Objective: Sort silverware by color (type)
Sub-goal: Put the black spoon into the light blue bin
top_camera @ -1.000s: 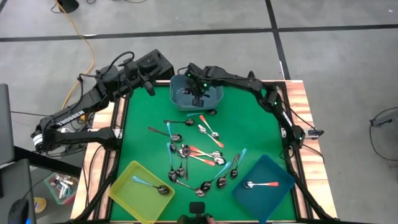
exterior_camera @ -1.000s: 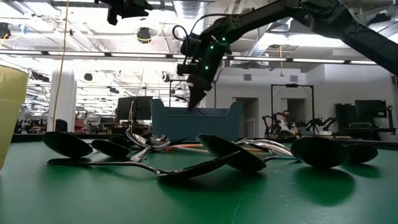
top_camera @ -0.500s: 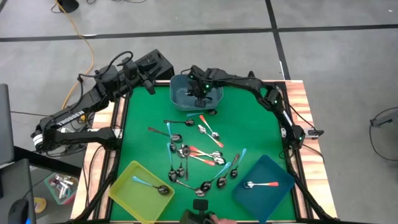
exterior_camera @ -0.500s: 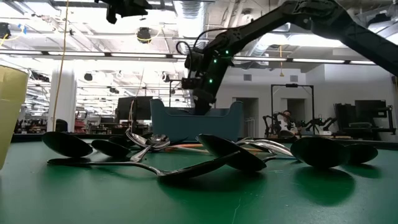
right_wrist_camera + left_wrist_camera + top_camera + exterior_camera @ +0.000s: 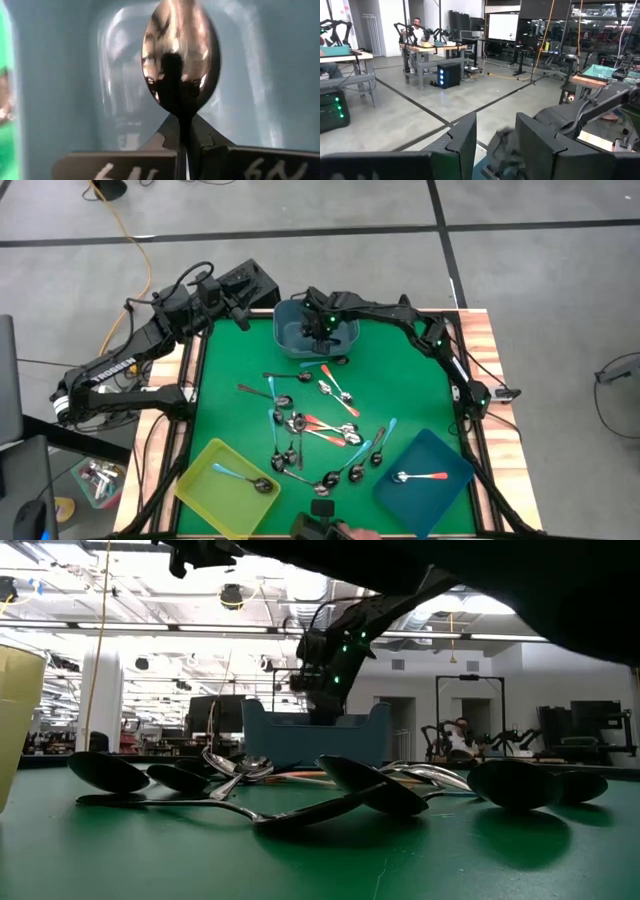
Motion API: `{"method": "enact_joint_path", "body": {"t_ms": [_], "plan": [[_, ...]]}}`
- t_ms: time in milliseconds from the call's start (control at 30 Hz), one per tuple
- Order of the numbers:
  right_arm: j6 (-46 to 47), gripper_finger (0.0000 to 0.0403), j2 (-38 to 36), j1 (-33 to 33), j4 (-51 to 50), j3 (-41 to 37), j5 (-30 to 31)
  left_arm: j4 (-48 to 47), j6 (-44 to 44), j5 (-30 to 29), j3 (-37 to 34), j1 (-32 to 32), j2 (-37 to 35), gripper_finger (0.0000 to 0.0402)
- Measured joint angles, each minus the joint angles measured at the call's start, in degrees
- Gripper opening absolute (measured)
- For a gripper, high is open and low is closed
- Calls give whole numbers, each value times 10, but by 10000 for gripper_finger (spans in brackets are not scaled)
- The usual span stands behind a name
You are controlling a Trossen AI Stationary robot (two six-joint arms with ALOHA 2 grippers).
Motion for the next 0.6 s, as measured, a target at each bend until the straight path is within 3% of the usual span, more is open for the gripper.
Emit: {"method": "enact_joint_path", "body": {"t_ms": [600], "plan": [[-11, 42, -2, -3, 0, 1, -13, -1, 0, 0, 0, 2, 0, 121]]}}
